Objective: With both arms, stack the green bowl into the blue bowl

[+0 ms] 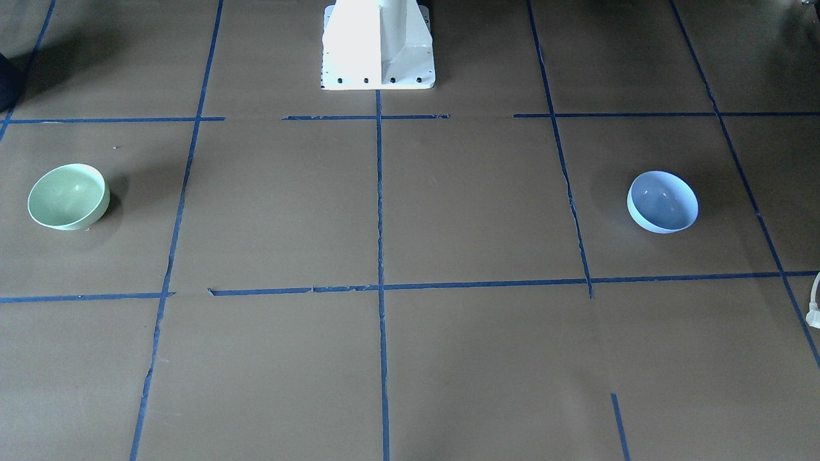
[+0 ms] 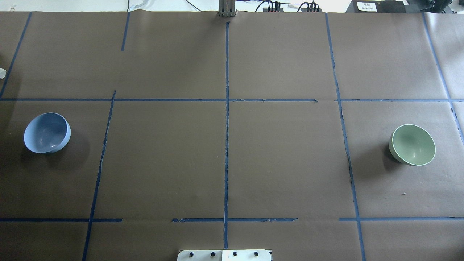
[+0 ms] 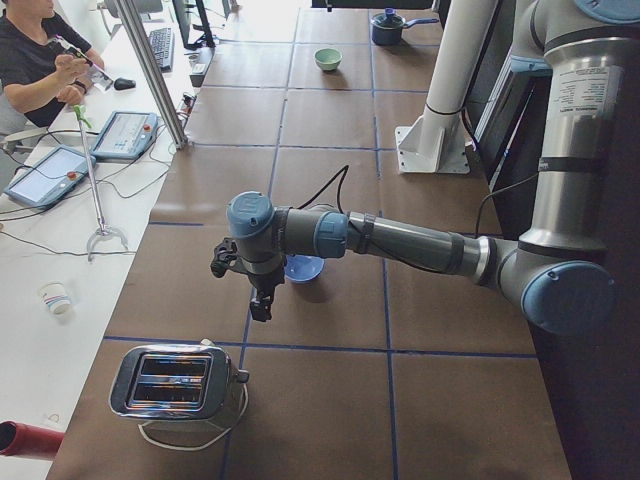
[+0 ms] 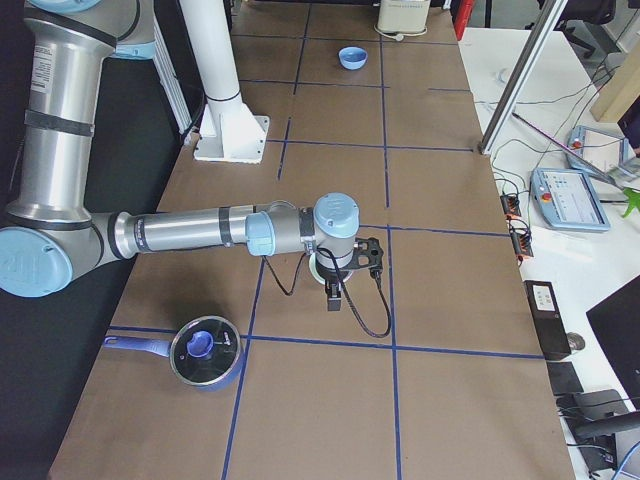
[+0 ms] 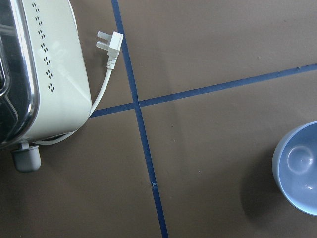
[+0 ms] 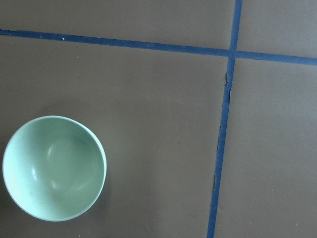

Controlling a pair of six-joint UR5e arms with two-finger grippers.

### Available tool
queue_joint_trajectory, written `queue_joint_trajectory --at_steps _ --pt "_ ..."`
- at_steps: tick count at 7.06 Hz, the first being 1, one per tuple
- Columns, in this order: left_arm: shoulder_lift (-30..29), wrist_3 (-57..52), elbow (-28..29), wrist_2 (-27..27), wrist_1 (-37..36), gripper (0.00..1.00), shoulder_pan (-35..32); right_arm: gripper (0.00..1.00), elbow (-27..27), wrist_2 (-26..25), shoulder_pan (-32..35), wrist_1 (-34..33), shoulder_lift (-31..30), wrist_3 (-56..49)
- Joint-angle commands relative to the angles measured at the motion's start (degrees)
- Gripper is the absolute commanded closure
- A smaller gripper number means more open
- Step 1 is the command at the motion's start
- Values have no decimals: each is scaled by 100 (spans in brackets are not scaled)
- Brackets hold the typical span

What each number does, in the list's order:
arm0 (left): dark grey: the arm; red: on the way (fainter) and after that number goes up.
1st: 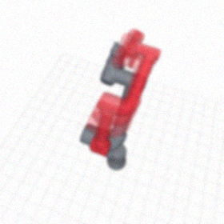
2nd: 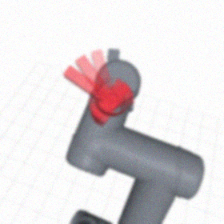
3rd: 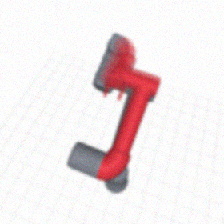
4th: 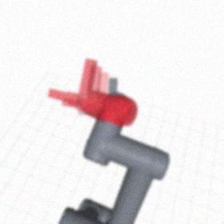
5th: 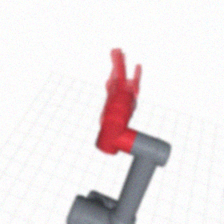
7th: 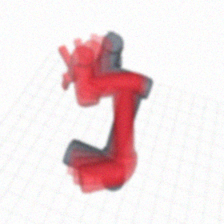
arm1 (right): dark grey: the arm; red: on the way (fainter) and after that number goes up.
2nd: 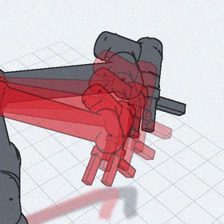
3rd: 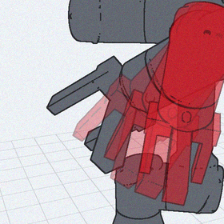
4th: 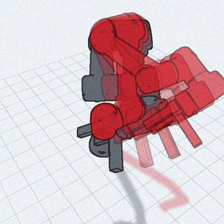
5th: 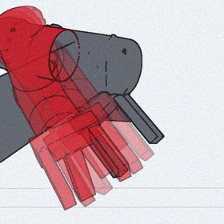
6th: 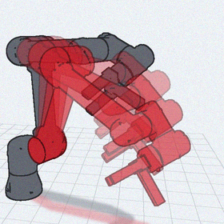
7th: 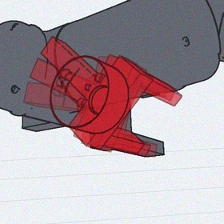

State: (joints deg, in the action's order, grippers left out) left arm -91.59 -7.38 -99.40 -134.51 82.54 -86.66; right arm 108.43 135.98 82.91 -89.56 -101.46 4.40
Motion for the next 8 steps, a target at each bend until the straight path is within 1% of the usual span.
queue_joint_trajectory --at_steps 1,4,8 --pt "227 -287 -175 4 295 0 -17 0 12 34 6 -9 -5 8" --pt "239 -290 -62 48 351 0 18 0 21 78 -3 0 -58 -1" --pt "396 -308 -149 4 412 0 26 0 12 87 -12 0 -14 17"
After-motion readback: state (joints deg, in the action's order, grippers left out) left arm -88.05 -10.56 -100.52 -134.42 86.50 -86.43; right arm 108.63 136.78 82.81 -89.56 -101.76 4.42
